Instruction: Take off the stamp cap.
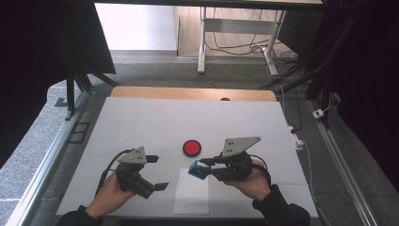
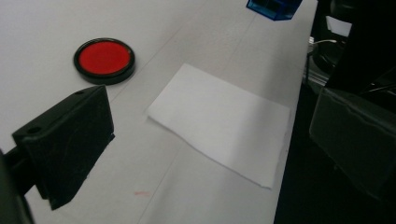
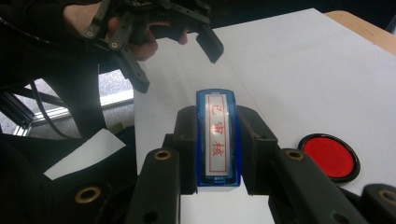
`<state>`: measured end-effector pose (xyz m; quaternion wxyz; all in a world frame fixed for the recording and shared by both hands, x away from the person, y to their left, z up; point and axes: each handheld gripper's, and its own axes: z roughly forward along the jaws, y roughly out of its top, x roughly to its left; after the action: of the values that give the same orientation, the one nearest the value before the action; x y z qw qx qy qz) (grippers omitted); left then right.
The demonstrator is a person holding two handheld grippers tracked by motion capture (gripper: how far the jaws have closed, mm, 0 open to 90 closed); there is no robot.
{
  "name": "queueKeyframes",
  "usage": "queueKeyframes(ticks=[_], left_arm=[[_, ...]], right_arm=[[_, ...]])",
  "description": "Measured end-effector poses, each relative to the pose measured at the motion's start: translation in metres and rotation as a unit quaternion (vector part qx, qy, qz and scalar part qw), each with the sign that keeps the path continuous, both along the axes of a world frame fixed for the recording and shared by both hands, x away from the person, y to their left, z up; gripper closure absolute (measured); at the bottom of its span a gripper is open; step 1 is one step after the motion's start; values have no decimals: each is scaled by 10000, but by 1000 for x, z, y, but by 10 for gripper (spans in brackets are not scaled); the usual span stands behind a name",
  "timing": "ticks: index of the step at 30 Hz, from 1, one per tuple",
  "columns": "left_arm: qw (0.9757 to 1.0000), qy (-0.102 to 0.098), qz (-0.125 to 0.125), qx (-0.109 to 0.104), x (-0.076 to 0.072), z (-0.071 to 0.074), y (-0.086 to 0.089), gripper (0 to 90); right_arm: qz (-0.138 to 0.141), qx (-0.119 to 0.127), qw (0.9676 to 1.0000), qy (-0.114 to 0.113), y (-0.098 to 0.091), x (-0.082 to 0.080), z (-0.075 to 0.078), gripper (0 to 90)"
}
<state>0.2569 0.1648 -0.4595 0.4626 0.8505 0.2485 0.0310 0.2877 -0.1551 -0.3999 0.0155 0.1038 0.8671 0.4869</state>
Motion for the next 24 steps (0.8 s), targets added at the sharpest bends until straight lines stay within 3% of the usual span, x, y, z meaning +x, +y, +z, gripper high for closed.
queueKeyframes(ticks=[7,14,24], left_arm=[[9987,22,-504,80,13,-1,-24,0],[9972,5,-739,143,20,-2,-42,0],[9921,44,-1245,117,31,-3,-69,0]], right_arm=[[37,7,10000,2,1,0,0,714],[110,-9,9999,1,2,-1,0,714],[170,0,9999,-1,4,-2,0,714]])
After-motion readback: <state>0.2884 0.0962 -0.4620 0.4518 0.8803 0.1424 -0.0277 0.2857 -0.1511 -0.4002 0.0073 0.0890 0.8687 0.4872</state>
